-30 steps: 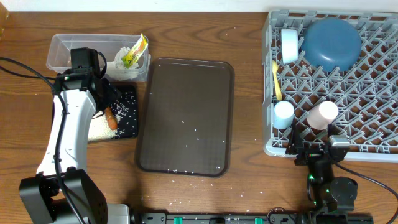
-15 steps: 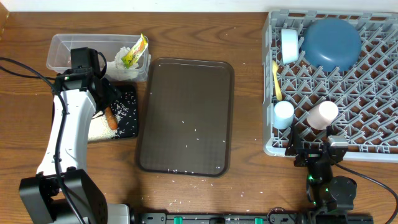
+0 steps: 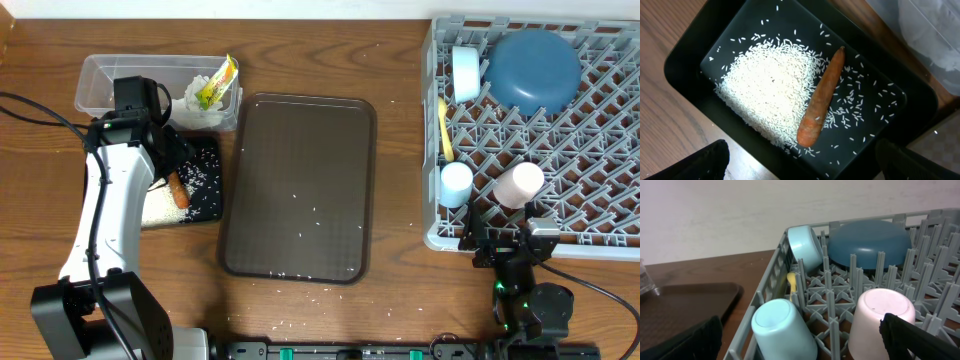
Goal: Sort waste into correct bins and load items into the dishwasher rack
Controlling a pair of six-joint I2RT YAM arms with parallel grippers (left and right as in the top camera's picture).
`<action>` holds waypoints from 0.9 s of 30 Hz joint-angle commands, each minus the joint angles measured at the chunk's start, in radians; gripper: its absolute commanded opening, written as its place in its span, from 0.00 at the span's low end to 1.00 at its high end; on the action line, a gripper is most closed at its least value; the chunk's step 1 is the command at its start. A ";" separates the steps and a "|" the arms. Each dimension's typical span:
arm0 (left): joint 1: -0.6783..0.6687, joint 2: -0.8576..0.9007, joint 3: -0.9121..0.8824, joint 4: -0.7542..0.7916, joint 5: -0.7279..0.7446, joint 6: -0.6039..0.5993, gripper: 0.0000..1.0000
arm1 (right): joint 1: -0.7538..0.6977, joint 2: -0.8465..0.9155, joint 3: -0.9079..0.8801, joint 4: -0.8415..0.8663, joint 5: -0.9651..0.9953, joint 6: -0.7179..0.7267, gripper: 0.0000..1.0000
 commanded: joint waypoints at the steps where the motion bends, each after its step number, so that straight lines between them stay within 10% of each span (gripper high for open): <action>1: 0.005 0.004 0.009 -0.021 -0.013 0.020 0.96 | 0.018 -0.010 -0.003 -0.003 0.003 -0.011 0.99; 15: -0.126 -0.280 -0.115 0.257 0.031 0.185 0.96 | 0.018 -0.010 -0.003 -0.003 0.003 -0.011 0.99; 27: -0.174 -0.918 -0.698 0.694 0.179 0.449 0.96 | 0.018 -0.010 -0.003 -0.003 0.003 -0.011 0.99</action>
